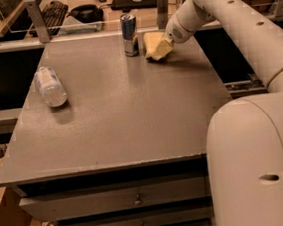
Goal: Move sponge near redbull can
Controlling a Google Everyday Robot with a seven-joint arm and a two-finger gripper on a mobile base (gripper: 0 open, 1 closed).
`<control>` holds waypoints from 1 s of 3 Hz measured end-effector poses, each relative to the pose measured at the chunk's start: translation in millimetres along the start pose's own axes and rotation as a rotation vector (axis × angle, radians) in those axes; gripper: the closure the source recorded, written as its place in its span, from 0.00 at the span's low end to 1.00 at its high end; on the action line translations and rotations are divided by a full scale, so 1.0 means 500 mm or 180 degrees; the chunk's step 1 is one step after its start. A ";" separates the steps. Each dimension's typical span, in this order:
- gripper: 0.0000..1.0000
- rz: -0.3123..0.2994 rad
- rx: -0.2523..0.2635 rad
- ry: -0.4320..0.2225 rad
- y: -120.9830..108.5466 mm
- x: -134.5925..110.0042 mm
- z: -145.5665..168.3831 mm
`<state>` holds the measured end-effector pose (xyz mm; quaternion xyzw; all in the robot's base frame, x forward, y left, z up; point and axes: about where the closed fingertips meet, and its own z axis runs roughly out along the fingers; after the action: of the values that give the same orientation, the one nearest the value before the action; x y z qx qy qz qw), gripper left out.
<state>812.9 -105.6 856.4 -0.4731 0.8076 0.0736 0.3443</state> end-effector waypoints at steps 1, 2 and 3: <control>0.04 -0.0031 -0.0021 -0.0004 0.002 -0.015 0.006; 0.00 -0.0093 -0.0050 -0.0019 0.011 -0.028 0.004; 0.00 -0.0174 -0.0037 -0.0067 0.025 -0.027 -0.030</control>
Offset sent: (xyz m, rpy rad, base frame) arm -0.0047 0.0182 0.0214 -0.0090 -0.0251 0.0600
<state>799.8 -95.9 873.9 -0.4963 0.7902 0.0739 0.3520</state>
